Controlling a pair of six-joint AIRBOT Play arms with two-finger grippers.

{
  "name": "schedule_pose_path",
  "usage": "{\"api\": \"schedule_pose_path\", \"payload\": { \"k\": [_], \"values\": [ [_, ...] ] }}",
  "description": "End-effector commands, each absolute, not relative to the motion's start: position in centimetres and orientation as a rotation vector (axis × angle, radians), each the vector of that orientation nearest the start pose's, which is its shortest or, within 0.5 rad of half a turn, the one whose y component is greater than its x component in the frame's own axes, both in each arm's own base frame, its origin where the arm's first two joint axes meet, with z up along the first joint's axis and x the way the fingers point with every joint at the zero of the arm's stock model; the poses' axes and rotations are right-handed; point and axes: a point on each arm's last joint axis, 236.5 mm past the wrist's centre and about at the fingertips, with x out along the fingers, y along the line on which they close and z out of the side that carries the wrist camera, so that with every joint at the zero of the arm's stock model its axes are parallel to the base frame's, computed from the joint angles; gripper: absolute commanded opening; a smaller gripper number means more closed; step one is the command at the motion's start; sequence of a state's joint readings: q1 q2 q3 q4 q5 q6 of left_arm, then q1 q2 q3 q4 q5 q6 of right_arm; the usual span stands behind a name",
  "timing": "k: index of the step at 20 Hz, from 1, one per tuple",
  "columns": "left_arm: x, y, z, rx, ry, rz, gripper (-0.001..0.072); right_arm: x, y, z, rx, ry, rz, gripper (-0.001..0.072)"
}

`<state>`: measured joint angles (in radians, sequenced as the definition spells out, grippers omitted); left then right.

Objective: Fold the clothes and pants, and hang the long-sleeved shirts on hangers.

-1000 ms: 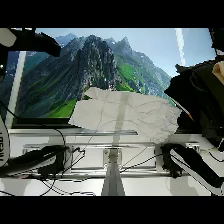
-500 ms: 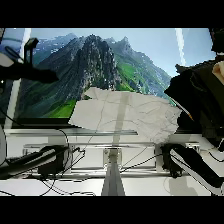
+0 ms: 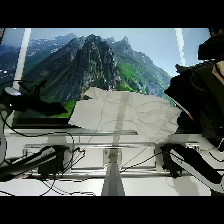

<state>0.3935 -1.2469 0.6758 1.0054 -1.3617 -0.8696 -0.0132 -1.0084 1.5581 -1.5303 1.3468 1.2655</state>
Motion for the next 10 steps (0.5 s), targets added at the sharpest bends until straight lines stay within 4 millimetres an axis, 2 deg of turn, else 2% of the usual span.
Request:
{"api": "schedule_pose_path", "payload": {
  "k": [1, 2, 3, 5, 7, 9, 10],
  "values": [
    [21.0, -5.2, -9.8, -0.478, 1.554, -0.577, 0.0638, 36.8, -3.3, 24.1, -0.360, 0.823, 0.055, 0.0014],
    [20.4, -5.6, -10.4, -0.468, 1.565, -0.587, 0.0580, 36.5, -5.0, 24.2, -0.351, 0.831, 0.008, 0.0014],
    [20.0, -6.0, -10.9, -0.452, 1.572, -0.606, 0.0485, 36.1, -6.6, 24.3, -0.331, 0.838, -0.032, 0.0014],
    [19.7, -6.7, -11.7, -0.415, 1.585, -0.617, 0.0471, 35.0, -9.9, 24.1, -0.289, 0.867, -0.118, 0.0014],
    [19.7, -7.5, -12.4, -0.376, 1.597, -0.636, 0.0471, 33.0, -13.1, 23.3, -0.253, 0.936, -0.189, 0.0014],
    [20.0, -8.1, -12.8, -0.330, 1.594, -0.647, 0.0469, 30.5, -15.2, 22.0, -0.212, 1.018, -0.230, 0.0013],
    [20.3, -8.3, -13.1, -0.305, 1.583, -0.646, 0.0426, 29.6, -15.7, 21.0, -0.180, 1.053, -0.233, 0.0013]
  ]
}}
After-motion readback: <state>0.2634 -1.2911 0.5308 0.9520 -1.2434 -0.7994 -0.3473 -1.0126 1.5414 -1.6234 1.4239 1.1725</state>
